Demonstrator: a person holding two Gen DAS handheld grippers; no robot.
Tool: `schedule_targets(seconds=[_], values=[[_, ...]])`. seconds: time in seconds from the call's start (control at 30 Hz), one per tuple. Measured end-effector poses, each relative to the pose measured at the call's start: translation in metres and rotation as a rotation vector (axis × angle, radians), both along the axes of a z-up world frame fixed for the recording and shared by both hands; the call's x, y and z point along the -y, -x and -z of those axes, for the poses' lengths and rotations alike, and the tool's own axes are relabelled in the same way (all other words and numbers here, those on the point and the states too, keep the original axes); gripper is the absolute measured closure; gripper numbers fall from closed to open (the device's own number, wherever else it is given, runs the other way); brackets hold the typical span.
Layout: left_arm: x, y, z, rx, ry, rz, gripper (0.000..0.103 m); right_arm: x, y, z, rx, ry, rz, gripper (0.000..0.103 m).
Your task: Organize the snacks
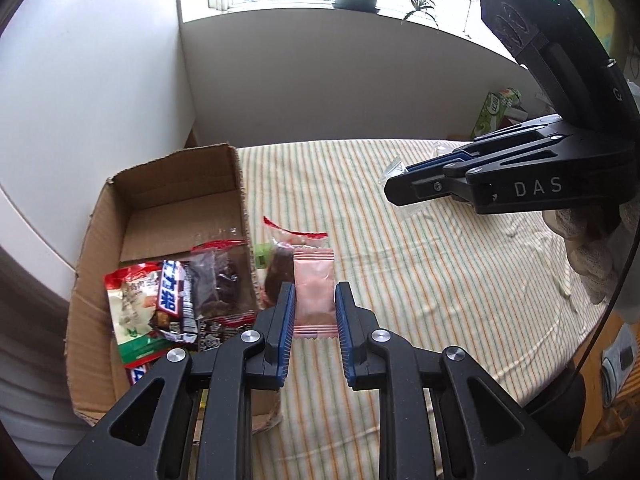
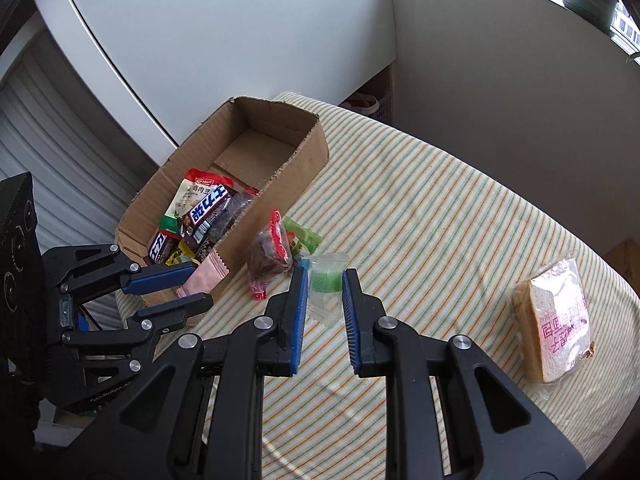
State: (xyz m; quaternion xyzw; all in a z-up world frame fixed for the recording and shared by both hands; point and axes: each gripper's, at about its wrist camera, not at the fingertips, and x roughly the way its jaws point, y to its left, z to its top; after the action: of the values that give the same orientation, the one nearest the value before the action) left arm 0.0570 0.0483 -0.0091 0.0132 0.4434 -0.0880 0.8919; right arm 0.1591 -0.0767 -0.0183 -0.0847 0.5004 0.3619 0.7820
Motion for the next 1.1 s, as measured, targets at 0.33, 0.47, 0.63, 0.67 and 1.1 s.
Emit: schedule_targets(seconds=[0.33, 0.47, 0.63, 0.67, 1.1], values=[[-0.064, 0.005, 0.002, 0.01, 0.006, -0.116, 0.085, -0.076, 0.012, -0.013, 0.01, -0.036, -0.071, 0.085], [-0.08, 0.004, 0.007, -0.002, 0.016, -0.155, 0.084, -0.098, 0.013, -0.011, 0.005, -0.048, -0.086, 0.085], [-0.094, 0.002, 0.008, -0.02, 0.017, -0.182, 0.071, -0.121, 0.011, -0.005, -0.01, -0.057, -0.1, 0.085], [-0.096, 0.002, 0.009, -0.025, 0.021, -0.18, 0.058, -0.124, 0.011, -0.004, -0.01, -0.06, -0.102, 0.085], [-0.099, 0.01, 0.007, -0.001, 0.025, -0.211, 0.042, -0.106, 0.005, -0.014, 0.034, -0.086, -0.056, 0.026]])
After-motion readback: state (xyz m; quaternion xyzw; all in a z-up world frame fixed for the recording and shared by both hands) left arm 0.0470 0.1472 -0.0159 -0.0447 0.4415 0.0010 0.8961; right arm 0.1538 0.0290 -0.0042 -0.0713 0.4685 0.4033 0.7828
